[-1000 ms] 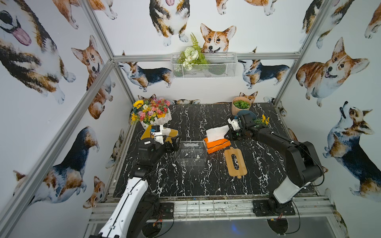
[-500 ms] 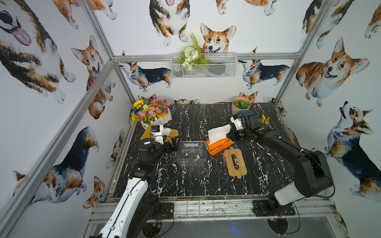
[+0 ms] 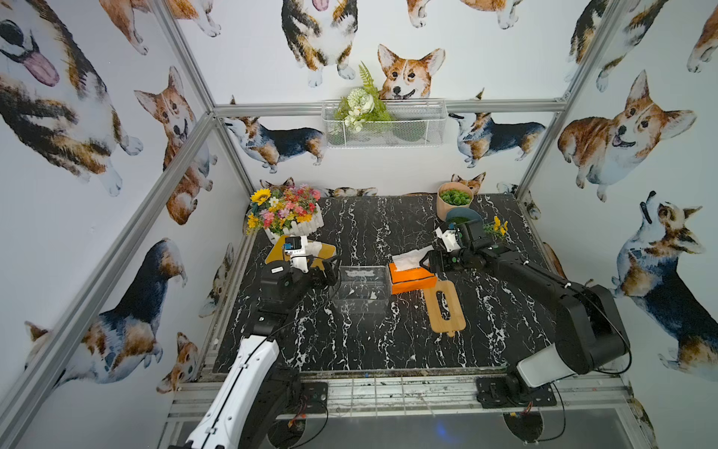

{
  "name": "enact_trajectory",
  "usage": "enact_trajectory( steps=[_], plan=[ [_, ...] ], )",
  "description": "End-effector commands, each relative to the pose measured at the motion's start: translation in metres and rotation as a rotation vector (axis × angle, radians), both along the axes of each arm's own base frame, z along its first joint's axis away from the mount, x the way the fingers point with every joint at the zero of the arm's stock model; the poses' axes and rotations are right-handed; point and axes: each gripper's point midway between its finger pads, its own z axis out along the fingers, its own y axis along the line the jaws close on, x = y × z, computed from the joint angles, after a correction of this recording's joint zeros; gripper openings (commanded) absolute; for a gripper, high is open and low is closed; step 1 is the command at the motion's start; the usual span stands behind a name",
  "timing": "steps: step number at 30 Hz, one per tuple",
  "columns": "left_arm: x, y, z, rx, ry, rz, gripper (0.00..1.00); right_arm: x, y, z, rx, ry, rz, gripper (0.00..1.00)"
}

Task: Put the tissue paper into the tissue box
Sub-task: Adjust the paper towel at the center of the board, then pick up the paper towel from the center of the board.

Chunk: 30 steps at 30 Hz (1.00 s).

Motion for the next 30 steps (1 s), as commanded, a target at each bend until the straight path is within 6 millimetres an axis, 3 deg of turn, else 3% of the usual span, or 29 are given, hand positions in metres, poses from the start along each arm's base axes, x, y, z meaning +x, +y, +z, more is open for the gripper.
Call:
enact_trajectory(
  steps=[1,7,12,26,30],
  plan=[
    [0.001,0.0,0.003,-0.001,-0.017,0.0,1.0,0.006,-0.008,0.005,-0.032,-0.057,-0.001,1.0],
    [0.001,0.0,0.003,0.001,-0.017,0.0,1.0,0.015,-0.011,-0.012,-0.046,-0.051,-0.004,1.0],
    [0.001,0.0,0.002,0.002,-0.016,0.002,1.0,0.022,-0.011,-0.011,-0.042,-0.09,-0.015,1.0],
    [0.002,0.0,0.003,0.0,-0.015,0.001,1.0,0.007,0.017,-0.028,0.089,0.002,0.08,1.0],
    [0.002,0.0,0.003,0.002,-0.015,0.001,1.0,0.005,0.018,-0.035,0.08,0.037,0.097,0.82]
  ],
)
